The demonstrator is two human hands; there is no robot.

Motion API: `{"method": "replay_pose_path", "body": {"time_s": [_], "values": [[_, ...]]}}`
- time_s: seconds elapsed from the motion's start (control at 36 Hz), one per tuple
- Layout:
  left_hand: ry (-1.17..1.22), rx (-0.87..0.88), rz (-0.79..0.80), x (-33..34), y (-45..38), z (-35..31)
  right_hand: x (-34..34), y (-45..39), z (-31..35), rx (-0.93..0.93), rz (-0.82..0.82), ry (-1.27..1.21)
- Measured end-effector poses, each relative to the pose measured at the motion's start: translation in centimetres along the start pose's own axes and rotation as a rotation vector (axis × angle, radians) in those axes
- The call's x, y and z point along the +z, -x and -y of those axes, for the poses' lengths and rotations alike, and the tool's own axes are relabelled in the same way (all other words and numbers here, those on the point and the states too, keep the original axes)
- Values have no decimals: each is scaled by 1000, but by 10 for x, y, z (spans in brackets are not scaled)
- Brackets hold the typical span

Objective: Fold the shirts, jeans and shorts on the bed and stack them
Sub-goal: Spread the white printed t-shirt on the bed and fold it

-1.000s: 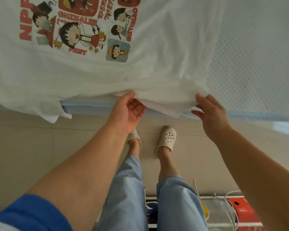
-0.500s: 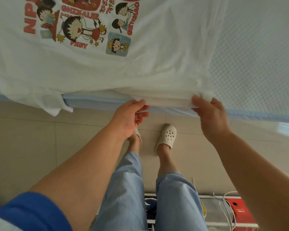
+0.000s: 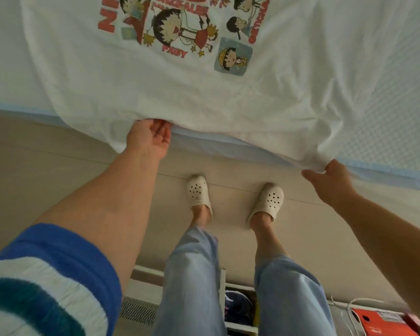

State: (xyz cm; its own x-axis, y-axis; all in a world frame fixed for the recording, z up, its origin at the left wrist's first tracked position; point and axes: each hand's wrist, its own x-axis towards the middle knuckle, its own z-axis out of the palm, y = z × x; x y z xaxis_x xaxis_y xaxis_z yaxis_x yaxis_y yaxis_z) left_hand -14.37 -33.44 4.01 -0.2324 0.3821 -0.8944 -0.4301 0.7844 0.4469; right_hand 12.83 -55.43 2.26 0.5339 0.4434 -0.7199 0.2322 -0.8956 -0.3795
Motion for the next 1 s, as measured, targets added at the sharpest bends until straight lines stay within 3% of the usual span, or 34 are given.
{"method": "replay_pose_path", "body": {"time_s": [0.14,0.42,0.5,0.61,0.69,0.89,1.0], "values": [[176,38,40,-13,-17,-15,12,-1,-5,157,-168,-113],[115,-21,150,-40,-14,-38,19,6,6,160,-142,2],[70,-3,121,-43,-15,-39,16,6,12,190,-151,-120],[-1,80,87,-43,-14,-43,4,18,20,278,-112,-693],[-80,133,57,-41,-10,-47,-8,32,27,266,25,-967],[-387,376,-132,-37,2,-57,-15,50,22,200,-111,-942],[-496,578,-124,-36,16,-72,-24,50,12,132,-123,-929]]}}
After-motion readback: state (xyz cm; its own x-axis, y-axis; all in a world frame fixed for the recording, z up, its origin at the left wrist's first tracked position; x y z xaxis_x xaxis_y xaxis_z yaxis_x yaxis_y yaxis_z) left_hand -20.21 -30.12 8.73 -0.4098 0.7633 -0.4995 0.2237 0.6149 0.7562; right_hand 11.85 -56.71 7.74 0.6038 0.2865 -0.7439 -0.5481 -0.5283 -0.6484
